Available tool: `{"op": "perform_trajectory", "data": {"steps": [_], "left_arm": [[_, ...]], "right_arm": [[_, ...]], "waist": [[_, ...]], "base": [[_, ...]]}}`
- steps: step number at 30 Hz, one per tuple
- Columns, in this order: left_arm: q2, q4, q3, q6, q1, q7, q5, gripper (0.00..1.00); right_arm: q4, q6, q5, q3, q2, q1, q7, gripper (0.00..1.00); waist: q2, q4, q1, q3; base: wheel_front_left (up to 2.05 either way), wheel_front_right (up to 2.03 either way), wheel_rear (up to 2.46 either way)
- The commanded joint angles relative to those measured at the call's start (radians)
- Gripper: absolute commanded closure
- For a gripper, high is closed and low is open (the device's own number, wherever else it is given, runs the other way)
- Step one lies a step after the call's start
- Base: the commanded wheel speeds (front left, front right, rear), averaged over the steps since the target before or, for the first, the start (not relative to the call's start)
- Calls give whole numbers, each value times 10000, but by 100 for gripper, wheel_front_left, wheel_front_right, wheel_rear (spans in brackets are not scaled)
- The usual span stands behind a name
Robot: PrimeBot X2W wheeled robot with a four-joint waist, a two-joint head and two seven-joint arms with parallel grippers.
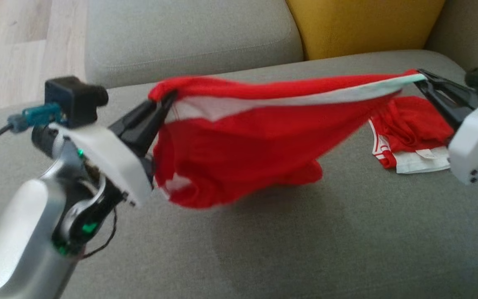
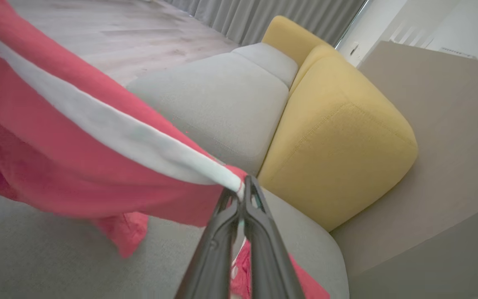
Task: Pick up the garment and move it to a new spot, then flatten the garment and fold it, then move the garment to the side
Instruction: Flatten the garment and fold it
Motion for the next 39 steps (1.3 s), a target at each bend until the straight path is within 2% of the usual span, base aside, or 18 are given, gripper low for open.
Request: {"op": "perform_trajectory", "data": {"steps": [1,5,10,13,17,19,23,28,32,36,39], "left_arm": [[605,-717,653,104,-585,279,2,100],[970,-978,831,131,-1144,738,84,100],[813,315,923,-198,-3311,844,353,100],[479,1770,965,-440,-4970,477,650,100],[-102,3807,1214,-532,-7137,-557,1004,100],[-196,4636,1142,-691,-8106,-1256,1429,100],[-395,6013,798,-1039,-9389,-2484,1980,100],[-709,7128,265,-1254,-9783,-3461,2207,100],[-1102,8046,-287,-1364,-9403,-4164,1967,100],[-1508,8537,-1199,-1396,-8502,-4674,1426,100],[-1450,8661,-2243,-1399,-7625,-4864,1027,100]], "right_arm": [[-619,-9,218,-281,-404,-141,398,100],[-1063,-9,433,-457,-499,-765,982,100],[-169,-9,659,122,-223,-2925,886,100],[1047,-9,245,663,44,-4837,138,100],[3096,-9,-509,1345,824,-7298,-1392,100],[4147,-9,-843,1786,1222,-8272,-2125,100],[6144,-9,-1486,2003,2051,-9517,-3730,100],[7762,-9,-1870,2022,2783,-9786,-4862,100],[8976,-9,-1919,2366,3381,-9314,-5583,100],[9987,-9,-2495,3453,3631,-8462,-6181,100],[10571,-9,-2528,4357,3823,-7685,-6496,100]], "waist": [[-1,1,0,117],[-1,10,0,552],[-1,45,0,1986],[-1,132,0,2969],[-1,204,0,4065],[-1,217,0,4453],[-1,312,0,4872],[-1,434,0,5169],[-1,507,0,5357],[-1,594,0,5371],[-1,600,0,5229]], "base": [[0,0,0],[0,0,0],[0,0,0],[0,0,0],[0,0,0],[0,0,0],[0,0,0],[0,0,0],[0,0,0],[0,0,0],[0,0,0]]}}
